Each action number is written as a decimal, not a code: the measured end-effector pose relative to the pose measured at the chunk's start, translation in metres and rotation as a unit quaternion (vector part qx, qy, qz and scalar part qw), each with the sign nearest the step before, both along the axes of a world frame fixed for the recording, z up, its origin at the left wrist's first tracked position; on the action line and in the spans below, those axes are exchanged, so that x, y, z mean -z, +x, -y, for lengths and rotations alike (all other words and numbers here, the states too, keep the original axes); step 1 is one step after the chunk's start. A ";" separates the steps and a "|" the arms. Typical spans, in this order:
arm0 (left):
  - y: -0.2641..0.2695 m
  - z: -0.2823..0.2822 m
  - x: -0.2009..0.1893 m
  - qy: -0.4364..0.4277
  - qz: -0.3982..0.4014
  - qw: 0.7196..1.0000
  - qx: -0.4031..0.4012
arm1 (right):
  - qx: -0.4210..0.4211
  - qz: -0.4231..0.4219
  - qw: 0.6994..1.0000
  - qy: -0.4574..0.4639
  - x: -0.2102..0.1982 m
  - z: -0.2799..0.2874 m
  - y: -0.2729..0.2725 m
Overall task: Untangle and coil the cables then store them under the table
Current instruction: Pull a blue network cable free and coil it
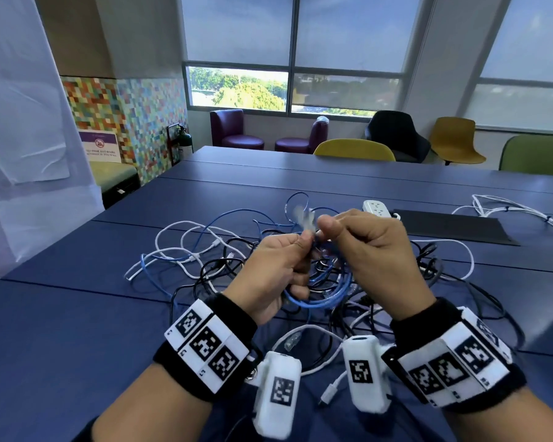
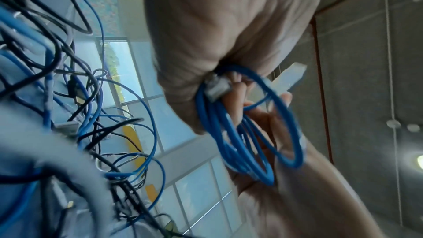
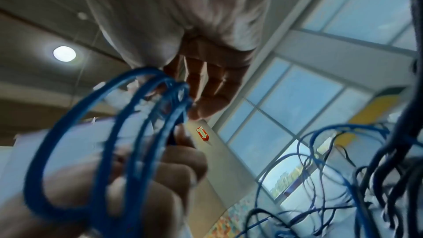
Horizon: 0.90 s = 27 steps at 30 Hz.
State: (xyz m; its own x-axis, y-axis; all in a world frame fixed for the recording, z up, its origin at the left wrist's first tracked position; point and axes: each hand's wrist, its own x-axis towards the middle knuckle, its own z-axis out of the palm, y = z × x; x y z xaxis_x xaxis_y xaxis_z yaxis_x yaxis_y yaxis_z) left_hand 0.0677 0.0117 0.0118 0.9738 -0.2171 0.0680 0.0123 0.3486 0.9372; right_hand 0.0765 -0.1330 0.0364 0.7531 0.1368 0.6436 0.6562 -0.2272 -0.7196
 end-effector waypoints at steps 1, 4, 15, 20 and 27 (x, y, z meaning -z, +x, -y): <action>0.000 0.002 0.001 0.006 0.001 1.000 -0.005 | 0.003 -0.008 1.000 0.007 -0.001 0.000 0.000; 0.000 0.005 0.000 0.011 0.012 0.999 -0.046 | 0.002 -0.040 0.999 -0.024 -0.005 0.000 -0.003; 0.005 0.001 0.002 0.022 0.082 0.978 -0.191 | 0.101 0.014 0.973 -0.208 -0.001 -0.001 -0.004; 0.009 -0.004 0.005 0.054 0.103 0.969 -0.217 | 0.117 0.035 0.975 -0.184 -0.009 0.002 -0.009; 0.008 -0.012 -0.001 0.032 0.100 0.974 -0.203 | 0.138 0.040 0.983 -0.115 -0.020 0.016 -0.003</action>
State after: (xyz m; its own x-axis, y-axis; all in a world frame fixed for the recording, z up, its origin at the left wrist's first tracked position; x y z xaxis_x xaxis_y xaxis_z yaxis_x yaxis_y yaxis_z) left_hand 0.0754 0.0239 0.0132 0.9489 0.1724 0.2643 -0.2995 0.2285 0.9263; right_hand 0.0737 -0.1493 0.0568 0.7306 0.0840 0.6776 0.5989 -0.5555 -0.5769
